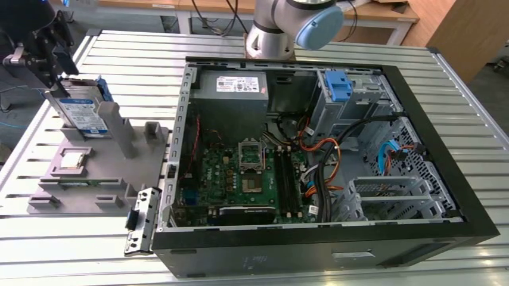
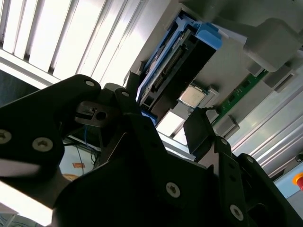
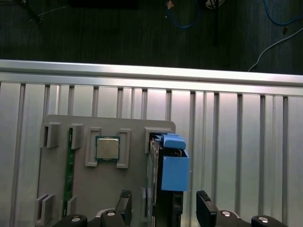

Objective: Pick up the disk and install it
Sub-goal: 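Pick up the disk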

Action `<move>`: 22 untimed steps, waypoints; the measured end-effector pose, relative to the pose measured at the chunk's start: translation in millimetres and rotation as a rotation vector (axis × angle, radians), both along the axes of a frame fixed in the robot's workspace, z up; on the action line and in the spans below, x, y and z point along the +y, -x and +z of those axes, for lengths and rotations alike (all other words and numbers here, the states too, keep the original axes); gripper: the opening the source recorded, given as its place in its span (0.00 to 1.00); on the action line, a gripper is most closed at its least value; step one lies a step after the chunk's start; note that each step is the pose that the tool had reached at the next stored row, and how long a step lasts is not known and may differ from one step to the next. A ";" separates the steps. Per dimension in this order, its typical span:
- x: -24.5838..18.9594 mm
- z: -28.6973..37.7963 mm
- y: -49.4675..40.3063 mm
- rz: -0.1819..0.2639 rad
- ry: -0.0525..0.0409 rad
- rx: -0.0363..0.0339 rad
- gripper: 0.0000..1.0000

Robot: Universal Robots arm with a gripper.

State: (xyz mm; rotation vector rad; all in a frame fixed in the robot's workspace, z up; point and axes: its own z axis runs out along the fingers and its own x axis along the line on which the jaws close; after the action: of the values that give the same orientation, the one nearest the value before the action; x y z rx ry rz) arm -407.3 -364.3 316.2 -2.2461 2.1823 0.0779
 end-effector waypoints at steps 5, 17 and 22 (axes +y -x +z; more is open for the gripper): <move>0.0 -5.7 0.0 0.000 0.0000 -0.0001 0.65; 0.0 -13.9 0.0 0.000 0.0001 0.0001 0.65; 1.3 -14.4 -0.2 0.000 0.0000 0.0000 0.65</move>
State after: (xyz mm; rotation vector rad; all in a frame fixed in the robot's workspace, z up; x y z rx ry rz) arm -407.1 -363.1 301.9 -2.2461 2.1824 0.0779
